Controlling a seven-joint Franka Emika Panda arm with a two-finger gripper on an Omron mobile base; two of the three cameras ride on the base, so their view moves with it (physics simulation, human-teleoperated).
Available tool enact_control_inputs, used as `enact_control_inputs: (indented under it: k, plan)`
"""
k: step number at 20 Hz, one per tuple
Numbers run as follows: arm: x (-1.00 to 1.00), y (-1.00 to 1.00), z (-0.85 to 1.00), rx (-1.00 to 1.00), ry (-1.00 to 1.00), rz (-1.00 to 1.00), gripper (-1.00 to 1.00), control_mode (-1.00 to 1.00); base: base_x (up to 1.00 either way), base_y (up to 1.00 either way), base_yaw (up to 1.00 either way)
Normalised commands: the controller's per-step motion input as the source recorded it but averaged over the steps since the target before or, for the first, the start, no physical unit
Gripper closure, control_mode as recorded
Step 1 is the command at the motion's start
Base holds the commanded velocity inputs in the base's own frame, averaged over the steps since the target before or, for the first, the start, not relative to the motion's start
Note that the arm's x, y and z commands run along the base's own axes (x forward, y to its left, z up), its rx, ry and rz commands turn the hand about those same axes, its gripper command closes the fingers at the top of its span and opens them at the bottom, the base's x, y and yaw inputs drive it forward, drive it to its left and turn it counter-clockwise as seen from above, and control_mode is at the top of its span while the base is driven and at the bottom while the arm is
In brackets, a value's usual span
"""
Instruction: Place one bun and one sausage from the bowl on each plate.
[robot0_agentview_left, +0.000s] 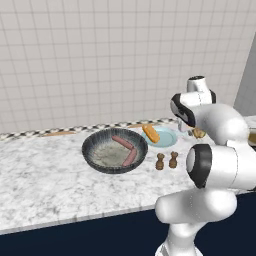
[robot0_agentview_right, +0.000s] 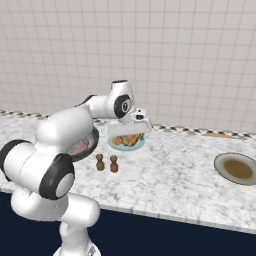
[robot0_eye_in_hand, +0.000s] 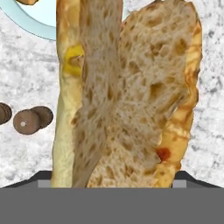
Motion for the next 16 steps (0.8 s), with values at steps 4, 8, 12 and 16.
enact_control_inputs:
  k: [4, 8, 12, 16]
  plan:
    - [-0.4, -1.0, 0.0, 0.0, -0.06, 0.0, 1.0, -1.0, 0.0, 0.0, 0.0]
    - [-0.3, -1.0, 0.0, 0.02, -0.09, 0.0, 1.0, -1.0, 0.0, 0.0, 0.0]
    - [0.0, -1.0, 0.0, 0.1, -0.08, 0.0, 1.0, -1.0, 0.0, 0.0, 0.0]
    - [-0.03, -1.0, 0.0, 0.21, -0.11, 0.0, 1.0, -1.0, 0.0, 0.0, 0.0]
